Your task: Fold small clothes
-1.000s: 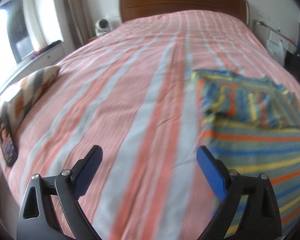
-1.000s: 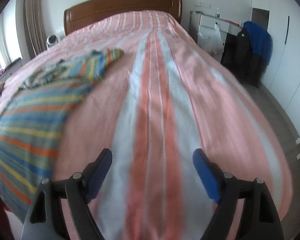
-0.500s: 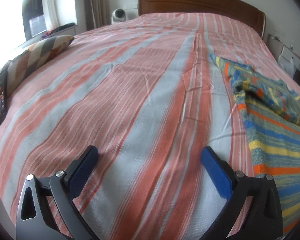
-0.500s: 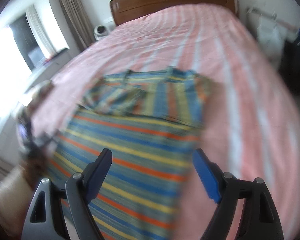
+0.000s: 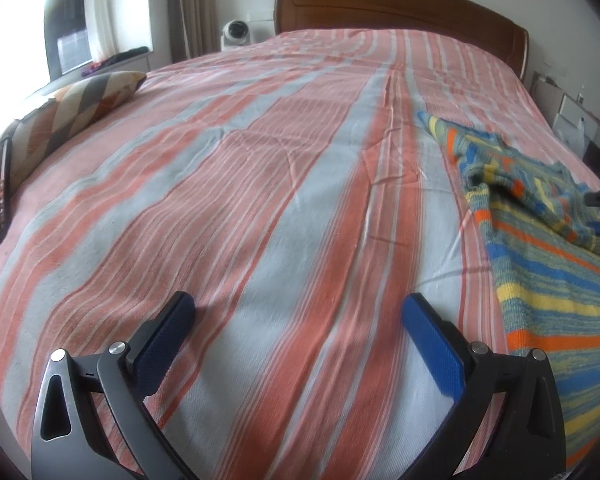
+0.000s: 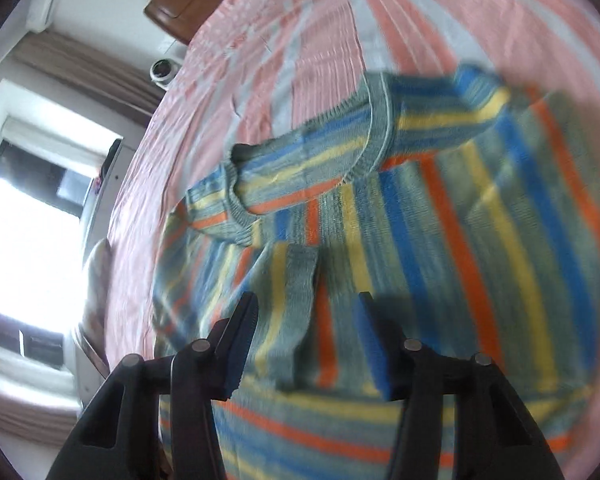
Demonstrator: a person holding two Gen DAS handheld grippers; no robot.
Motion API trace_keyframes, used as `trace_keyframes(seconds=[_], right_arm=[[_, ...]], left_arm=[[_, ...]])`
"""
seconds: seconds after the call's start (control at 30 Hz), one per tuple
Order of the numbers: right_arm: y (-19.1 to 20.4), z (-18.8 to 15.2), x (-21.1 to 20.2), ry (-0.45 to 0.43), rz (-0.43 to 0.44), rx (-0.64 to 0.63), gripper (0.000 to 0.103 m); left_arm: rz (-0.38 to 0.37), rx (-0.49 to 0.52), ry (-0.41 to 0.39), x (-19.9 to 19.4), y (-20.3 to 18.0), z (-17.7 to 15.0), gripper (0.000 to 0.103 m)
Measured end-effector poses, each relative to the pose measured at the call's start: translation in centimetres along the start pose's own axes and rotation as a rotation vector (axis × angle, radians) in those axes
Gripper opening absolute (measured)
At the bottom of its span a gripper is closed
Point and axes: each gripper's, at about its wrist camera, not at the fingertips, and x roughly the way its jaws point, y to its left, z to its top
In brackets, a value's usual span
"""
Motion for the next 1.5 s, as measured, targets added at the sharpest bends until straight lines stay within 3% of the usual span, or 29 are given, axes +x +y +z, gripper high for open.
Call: trace_keyframes(seconds=[0.07, 0.13, 0.27, 0.3, 0.4, 0.5, 0.6, 0.67, 0.7, 0.8, 0.9, 0.97, 1.1, 1.27, 1.5], right_arm=[[0.1, 0.1, 1.3, -0.002, 0.059, 0.008, 0.030], [0.5, 0.3, 1.9, 0.007, 0.053, -0.018, 0.003], [2.0, 0.5, -0.6, -0.157, -0.129, -0.115, 0.003], [2.2, 0.5, -0.5, -0.161, -0.171, -0.137, 0.005], [1.4, 0.5, 0.7, -0.068, -0.228, -0.114, 0.020], [2.5, -0.3, -1.0, -0.141, -0.258, -0.166, 0.025], [4.8, -1.8, -2.6, -0.173, -0.172, -0.265, 0.029], [6.0, -3.0, -2.1, -0.104, -0.084, -0.326, 0.039], [6.2, -3.5, -1.5, -0.073, -0.086, -0.341, 0.046], [6.0, -5.4, 1.1, 0.054, -0.211, -0.403, 0.047], [6.8, -6.5, -0.6, -0.010, -0.255, -0.459, 0.047], [7.3, -7.4, -3.2, -0.062, -0.232, -0.470, 0.049], [7.4, -11.2, -8.7, -0.152, -0.252, -0.553, 0.073], [4.4, -17.8, -14.0, -0.239, -0.356, -0.609, 0.073], [-1.9, -26.3, -18.4, -0.353, -0.417, -0.454, 0.073]], left_arm=[[0.000, 0.000, 0.000, 0.0, 0.0, 0.0, 0.103], [0.001, -0.001, 0.000, 0.0, 0.0, 0.0, 0.103], [0.004, 0.002, -0.002, 0.0, -0.1, 0.0, 0.103], [0.005, 0.003, -0.002, 0.1, -0.1, 0.0, 0.103], [0.000, 0.000, -0.004, 0.0, 0.0, 0.1, 0.103], [0.000, 0.000, -0.005, 0.2, -0.1, 0.1, 0.103], [-0.002, -0.001, -0.004, 0.1, -0.1, 0.1, 0.103], [-0.002, -0.001, -0.005, 0.1, -0.1, 0.1, 0.103], [-0.003, -0.001, -0.005, 0.2, 0.0, 0.2, 0.103], [-0.004, -0.002, -0.006, 0.2, 0.0, 0.1, 0.103], [-0.004, -0.001, -0.007, 0.2, -0.1, 0.2, 0.103], [-0.004, -0.001, -0.006, 0.3, -0.1, 0.2, 0.103], [-0.004, -0.002, -0.006, 0.2, -0.1, 0.2, 0.103], [0.001, 0.002, -0.004, 0.2, -0.1, 0.0, 0.103], [0.001, -0.009, -0.004, -0.2, 0.2, -0.2, 0.103]])
